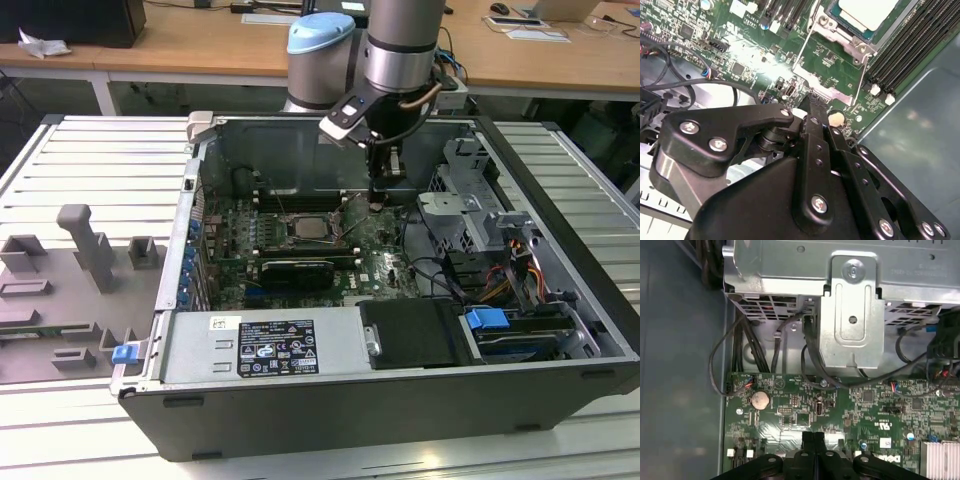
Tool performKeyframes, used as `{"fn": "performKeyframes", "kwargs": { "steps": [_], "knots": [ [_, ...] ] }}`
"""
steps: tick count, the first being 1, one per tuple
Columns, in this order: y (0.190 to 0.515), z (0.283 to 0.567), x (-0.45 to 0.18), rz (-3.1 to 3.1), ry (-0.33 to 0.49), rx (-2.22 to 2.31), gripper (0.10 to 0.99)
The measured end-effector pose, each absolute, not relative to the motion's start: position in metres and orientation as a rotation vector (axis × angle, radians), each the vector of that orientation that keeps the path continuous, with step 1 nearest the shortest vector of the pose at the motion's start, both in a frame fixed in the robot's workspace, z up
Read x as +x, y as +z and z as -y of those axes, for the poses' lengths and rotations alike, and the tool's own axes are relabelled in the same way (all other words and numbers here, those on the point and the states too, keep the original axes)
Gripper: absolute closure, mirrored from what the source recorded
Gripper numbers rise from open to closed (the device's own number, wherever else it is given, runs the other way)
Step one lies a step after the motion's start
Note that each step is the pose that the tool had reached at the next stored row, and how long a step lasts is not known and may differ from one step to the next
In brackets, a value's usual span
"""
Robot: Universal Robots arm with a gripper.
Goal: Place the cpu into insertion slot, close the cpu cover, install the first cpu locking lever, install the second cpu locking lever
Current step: 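Close the cpu cover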
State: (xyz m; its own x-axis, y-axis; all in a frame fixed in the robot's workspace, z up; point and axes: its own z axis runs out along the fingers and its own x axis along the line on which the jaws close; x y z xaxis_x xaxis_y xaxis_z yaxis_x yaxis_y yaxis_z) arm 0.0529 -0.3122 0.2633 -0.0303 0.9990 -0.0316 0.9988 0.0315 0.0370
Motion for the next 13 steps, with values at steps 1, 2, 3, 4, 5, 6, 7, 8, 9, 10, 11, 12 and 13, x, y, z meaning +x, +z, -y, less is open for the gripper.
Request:
{"fn": "performKeyframes", "kwargs": {
  "steps": [1,2,3,4,5,6,7,8,9,10,11,12,13],
  "knots": [
    [0.2624,0.3119,0.0538,-2.223,0.006,2.152,0.980],
    [0.2615,0.3115,0.0548,-2.225,0.005,2.151,0.980],
    [0.2605,0.3107,0.0563,-2.228,0.003,2.150,0.980],
    [0.2594,0.3104,0.0569,-2.231,0.000,2.150,0.980],
    [0.2570,0.3102,0.0571,-2.234,-0.004,2.150,0.980],
    [0.2558,0.3102,0.0570,-2.235,-0.005,2.150,0.980],
    [0.2547,0.3102,0.0570,-2.236,-0.005,2.150,0.980],
    [0.2541,0.3102,0.0571,-2.237,-0.006,2.150,0.980],
    [0.2540,0.3102,0.0570,-2.237,-0.007,2.150,0.980],
    [0.2537,0.3102,0.0563,-2.238,-0.007,2.150,0.980],
    [0.2536,0.3102,0.0551,-2.239,-0.007,2.149,0.980],
    [0.2535,0.3101,0.0533,-2.240,-0.007,2.148,0.980],
    [0.2536,0.3102,0.0505,-2.239,-0.007,2.148,0.980]
  ]
}}
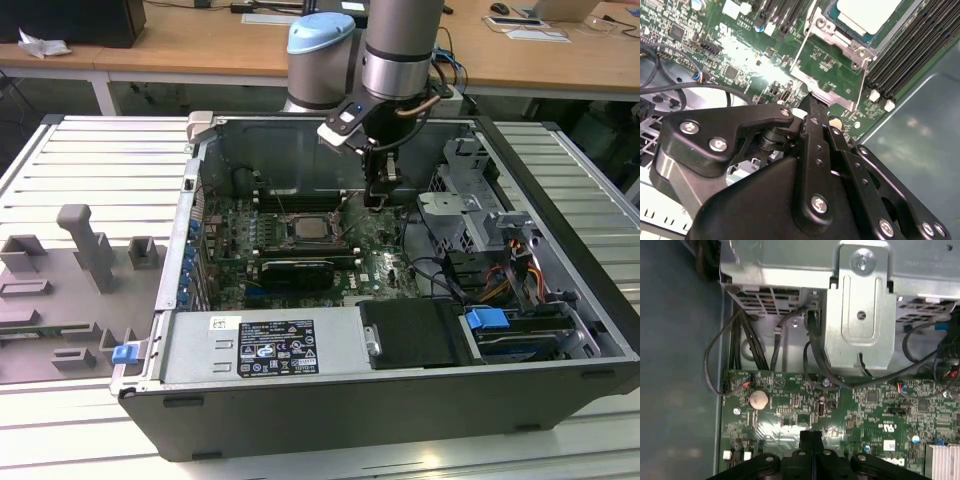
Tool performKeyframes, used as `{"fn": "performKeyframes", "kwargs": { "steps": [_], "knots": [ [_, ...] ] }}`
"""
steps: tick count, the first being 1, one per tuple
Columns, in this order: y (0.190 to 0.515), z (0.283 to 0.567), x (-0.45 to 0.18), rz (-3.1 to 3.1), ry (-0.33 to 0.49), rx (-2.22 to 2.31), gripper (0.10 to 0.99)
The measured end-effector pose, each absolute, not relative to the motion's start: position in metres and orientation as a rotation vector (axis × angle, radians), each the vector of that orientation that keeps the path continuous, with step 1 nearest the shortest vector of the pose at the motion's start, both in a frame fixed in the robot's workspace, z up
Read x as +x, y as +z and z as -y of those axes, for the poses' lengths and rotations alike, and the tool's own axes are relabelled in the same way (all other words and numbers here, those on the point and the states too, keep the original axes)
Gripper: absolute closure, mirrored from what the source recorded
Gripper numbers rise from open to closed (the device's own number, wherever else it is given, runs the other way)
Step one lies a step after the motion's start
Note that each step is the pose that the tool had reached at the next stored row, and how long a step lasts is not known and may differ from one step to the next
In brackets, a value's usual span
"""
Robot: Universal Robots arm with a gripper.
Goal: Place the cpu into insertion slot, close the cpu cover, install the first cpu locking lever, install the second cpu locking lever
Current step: 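Close the cpu cover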
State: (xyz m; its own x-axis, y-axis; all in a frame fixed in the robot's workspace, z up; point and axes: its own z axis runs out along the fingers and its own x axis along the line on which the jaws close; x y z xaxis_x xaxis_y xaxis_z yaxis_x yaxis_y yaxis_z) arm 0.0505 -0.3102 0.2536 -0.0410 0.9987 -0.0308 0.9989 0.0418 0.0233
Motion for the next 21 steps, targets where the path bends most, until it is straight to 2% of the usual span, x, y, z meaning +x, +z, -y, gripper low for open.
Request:
{"fn": "performKeyframes", "kwargs": {
  "steps": [21],
  "knots": [
    [0.253,0.310,0.037,-2.239,-0.007,2.148,0.980]
  ]
}}
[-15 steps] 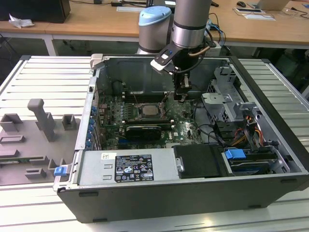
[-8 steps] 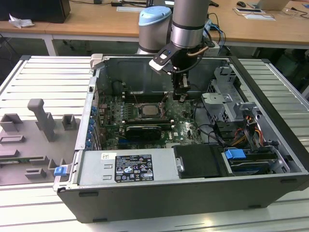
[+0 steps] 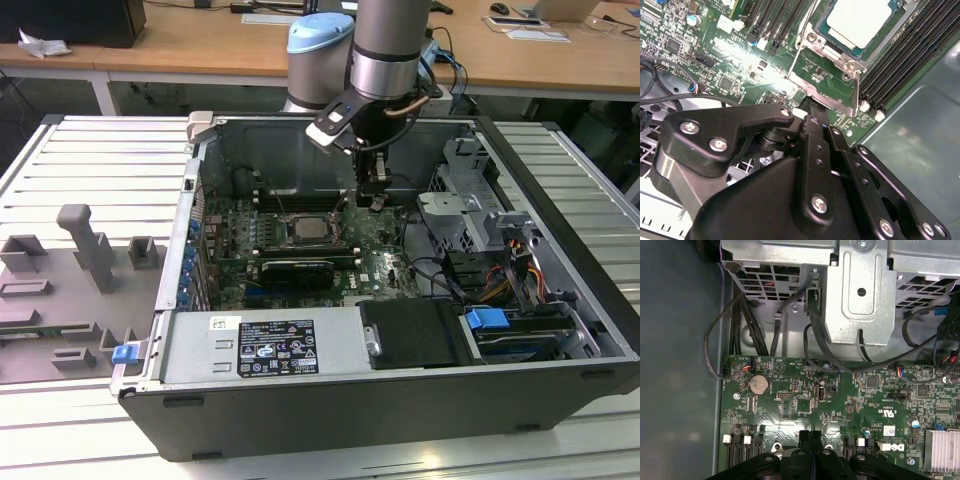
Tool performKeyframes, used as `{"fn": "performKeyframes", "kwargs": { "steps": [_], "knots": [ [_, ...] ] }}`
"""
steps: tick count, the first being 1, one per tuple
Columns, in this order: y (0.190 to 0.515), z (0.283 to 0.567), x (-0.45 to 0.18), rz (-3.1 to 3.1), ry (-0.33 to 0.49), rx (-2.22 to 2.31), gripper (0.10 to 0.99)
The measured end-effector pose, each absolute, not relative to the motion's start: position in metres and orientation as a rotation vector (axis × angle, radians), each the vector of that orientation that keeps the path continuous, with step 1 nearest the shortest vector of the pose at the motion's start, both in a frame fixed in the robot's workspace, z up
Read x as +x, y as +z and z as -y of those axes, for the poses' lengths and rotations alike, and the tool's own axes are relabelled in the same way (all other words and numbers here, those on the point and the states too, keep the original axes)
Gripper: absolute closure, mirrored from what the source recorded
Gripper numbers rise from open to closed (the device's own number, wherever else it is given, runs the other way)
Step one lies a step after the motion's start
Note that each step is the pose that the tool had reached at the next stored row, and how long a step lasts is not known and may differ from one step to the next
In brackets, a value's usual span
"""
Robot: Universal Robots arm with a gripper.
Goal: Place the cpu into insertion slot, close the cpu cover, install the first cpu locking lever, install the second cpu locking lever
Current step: 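Close the cpu cover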
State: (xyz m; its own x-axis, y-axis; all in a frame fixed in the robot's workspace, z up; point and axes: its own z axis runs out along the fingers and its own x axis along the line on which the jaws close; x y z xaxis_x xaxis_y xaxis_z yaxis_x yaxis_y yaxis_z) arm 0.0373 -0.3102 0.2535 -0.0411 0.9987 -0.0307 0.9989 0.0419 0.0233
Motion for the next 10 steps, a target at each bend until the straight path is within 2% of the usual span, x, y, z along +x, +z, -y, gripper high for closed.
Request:
{"fn": "performKeyframes", "kwargs": {
  "steps": [10],
  "knots": [
    [0.2535,0.3102,0.0335,-2.239,-0.007,2.148,0.980]
  ]
}}
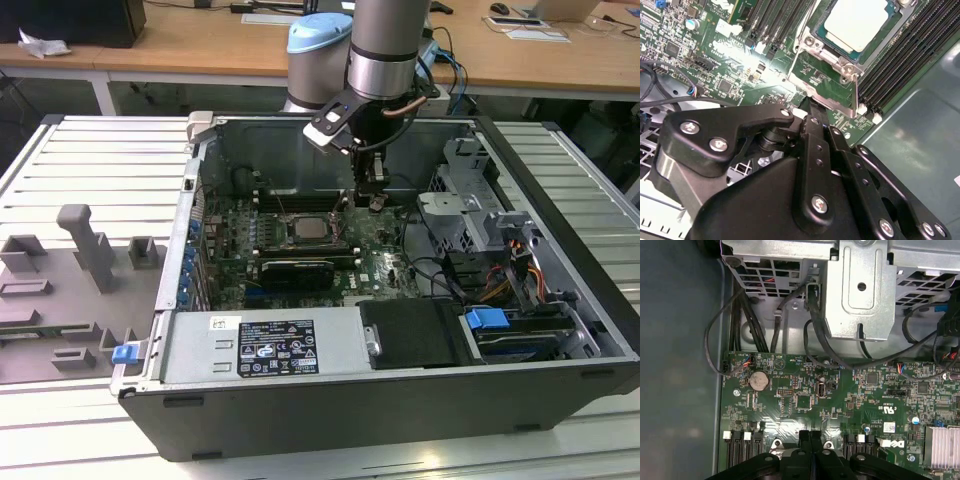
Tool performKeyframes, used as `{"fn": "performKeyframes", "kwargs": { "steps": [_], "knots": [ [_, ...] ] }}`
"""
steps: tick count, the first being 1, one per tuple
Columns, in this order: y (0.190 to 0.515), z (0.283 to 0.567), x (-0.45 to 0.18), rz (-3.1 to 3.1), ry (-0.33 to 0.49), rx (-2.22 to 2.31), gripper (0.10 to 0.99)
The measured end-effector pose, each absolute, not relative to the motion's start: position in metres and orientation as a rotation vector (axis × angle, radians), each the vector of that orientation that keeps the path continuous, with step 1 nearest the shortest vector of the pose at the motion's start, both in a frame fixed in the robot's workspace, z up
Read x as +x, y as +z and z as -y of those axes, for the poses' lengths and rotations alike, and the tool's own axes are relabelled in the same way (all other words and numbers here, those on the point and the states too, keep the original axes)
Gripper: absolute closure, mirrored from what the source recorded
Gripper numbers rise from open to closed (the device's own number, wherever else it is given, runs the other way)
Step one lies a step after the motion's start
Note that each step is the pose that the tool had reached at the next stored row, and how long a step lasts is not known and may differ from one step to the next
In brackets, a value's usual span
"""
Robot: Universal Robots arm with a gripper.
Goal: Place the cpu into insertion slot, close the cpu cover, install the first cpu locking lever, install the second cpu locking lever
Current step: 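Close the cpu cover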
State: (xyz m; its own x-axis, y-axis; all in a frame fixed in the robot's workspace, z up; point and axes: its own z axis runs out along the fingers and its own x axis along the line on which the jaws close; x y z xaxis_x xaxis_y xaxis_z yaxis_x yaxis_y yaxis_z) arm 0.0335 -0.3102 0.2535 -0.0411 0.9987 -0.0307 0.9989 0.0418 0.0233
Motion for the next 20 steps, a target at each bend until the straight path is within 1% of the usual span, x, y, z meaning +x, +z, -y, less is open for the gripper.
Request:
{"fn": "performKeyframes", "kwargs": {
  "steps": [20],
  "knots": [
    [0.253,0.310,0.010,-2.239,-0.007,2.149,0.980]
  ]
}}
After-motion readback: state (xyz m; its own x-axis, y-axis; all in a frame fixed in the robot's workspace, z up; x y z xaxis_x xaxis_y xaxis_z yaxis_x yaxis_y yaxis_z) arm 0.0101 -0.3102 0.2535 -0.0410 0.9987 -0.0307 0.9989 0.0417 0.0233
